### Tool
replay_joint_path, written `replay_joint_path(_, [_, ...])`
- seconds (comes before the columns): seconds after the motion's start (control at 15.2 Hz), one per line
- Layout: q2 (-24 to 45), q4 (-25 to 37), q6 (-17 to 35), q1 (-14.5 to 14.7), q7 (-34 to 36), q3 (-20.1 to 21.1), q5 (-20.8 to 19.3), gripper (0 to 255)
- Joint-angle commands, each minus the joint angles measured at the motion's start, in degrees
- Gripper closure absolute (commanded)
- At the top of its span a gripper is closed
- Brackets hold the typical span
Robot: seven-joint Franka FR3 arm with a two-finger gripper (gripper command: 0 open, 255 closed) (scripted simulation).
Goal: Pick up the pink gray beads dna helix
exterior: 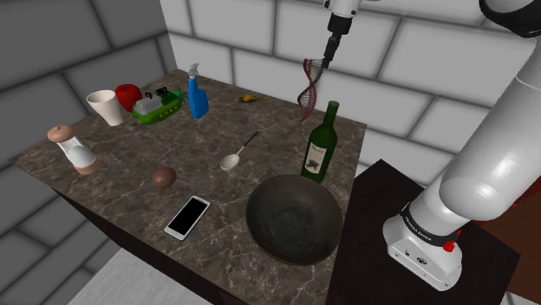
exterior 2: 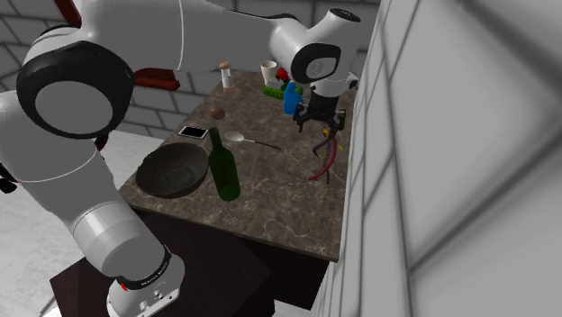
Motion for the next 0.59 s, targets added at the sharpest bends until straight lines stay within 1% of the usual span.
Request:
replay_joint_path(0.0, [4.9, 6.1, -1.1, -0.9, -4.1, 0.1, 2.4, 0])
replay_joint_path(0.2, [11.7, 14.9, -2.7, -2.5, -8.8, 1.0, 5.6, 0])
replay_joint_path(0.26, [12.1, 15.4, -2.8, -2.6, -9.0, 1.1, 5.7, 0])
replay_joint_path(0.53, [12.5, 12.9, 0.1, -2.5, -9.5, 1.3, 6.0, 0])
